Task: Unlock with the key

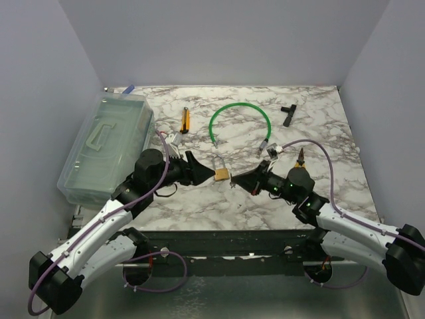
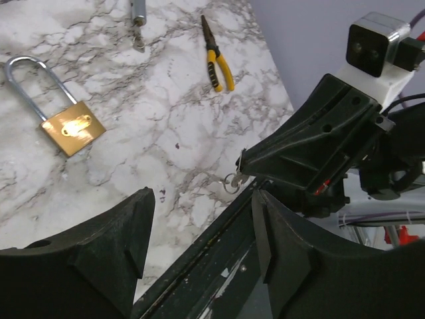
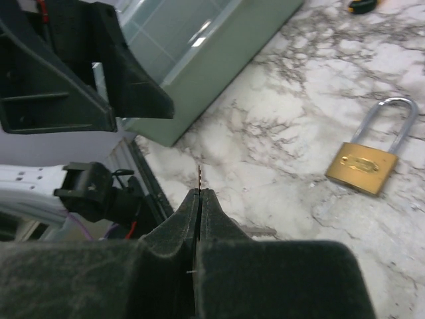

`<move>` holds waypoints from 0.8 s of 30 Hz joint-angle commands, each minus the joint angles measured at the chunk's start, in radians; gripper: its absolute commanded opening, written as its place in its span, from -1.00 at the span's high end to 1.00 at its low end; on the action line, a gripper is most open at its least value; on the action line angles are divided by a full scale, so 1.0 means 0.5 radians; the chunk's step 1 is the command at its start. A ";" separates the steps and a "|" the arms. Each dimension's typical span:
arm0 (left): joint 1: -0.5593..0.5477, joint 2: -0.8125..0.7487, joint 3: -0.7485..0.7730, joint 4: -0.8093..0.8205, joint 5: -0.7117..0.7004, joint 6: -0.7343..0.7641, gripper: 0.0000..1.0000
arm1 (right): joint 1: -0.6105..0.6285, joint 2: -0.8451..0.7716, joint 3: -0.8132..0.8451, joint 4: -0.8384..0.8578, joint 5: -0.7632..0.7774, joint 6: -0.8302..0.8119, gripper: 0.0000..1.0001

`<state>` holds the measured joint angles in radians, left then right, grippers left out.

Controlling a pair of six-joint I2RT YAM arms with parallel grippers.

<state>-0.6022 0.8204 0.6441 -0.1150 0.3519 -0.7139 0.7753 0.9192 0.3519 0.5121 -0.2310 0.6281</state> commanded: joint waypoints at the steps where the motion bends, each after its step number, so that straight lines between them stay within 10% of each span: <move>1: 0.008 -0.012 -0.047 0.373 0.167 -0.164 -0.31 | -0.066 0.050 -0.019 0.361 -0.475 0.109 0.99; 24: -0.098 0.200 -0.168 0.890 0.459 -0.286 0.13 | -0.122 0.249 0.038 0.627 -0.752 0.246 0.99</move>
<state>-0.6273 0.8963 0.5697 0.2577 0.5362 -0.8562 0.7223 1.0332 0.3515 0.7773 -0.5739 0.7422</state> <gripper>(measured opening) 0.448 0.006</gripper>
